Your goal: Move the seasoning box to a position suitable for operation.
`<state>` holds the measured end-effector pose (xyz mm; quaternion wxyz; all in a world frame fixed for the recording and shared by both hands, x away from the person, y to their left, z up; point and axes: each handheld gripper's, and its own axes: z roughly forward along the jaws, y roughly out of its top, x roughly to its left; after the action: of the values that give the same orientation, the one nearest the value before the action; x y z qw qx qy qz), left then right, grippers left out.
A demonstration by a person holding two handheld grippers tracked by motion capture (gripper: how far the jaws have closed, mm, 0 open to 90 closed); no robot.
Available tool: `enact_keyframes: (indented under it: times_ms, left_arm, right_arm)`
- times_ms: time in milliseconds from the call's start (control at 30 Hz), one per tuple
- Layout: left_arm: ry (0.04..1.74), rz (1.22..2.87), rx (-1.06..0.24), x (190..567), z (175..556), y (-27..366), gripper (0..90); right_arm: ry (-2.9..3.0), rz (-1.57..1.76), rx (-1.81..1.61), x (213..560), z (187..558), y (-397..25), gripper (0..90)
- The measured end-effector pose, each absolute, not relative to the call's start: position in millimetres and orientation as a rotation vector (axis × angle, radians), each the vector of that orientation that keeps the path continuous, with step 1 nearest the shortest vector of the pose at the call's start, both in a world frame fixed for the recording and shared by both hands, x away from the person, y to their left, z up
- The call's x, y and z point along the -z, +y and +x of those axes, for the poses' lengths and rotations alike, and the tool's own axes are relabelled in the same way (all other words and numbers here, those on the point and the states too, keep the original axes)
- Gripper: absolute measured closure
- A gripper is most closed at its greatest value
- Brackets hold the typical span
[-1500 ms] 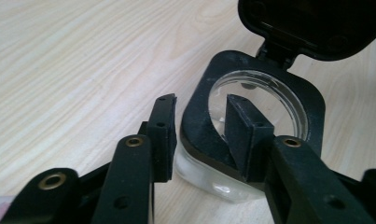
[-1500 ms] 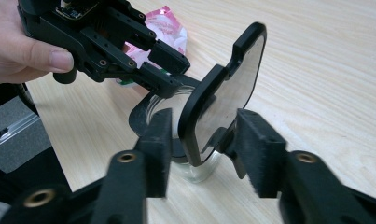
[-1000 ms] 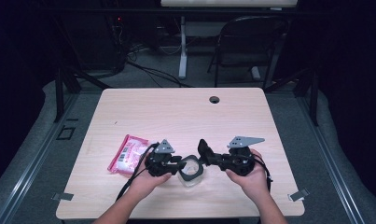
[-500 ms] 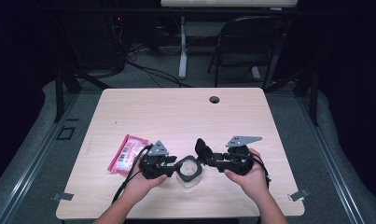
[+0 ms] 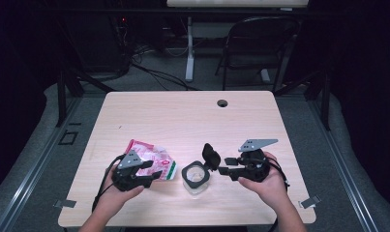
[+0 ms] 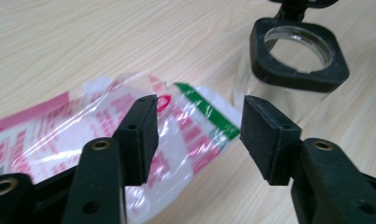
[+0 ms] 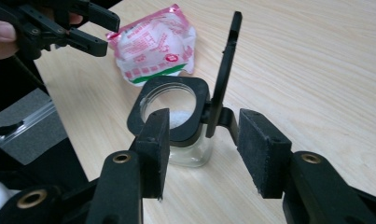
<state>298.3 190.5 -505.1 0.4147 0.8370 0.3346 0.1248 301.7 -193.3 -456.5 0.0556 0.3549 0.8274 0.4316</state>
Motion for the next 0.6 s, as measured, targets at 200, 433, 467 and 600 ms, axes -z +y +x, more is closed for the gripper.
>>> enact_keyframes:
  times_ms: [200, 433, 467, 600]
  left_arm:
    - [0.864, 2.105, -0.287, 515.8, 293.3, 200.6, 45.2]
    - [0.877, 2.1, -0.285, 536.6, 293.5, 200.3, 39.1]
    - [0.876, 2.108, -0.294, 539.0, 293.5, 199.5, 37.5]
    - [0.87, 2.13, -0.318, 545.3, 294.4, 196.7, 32.2]
  right_arm:
    - [2.537, 1.066, -1.314, 458.9, 302.4, -195.2, 53.9]
    - [2.541, 1.095, -1.33, 463.6, 305.0, -193.8, 52.0]
    - [2.542, 1.095, -1.33, 463.9, 305.3, -193.7, 51.5]
    - [2.534, 1.099, -1.333, 464.8, 305.8, -193.9, 50.3]
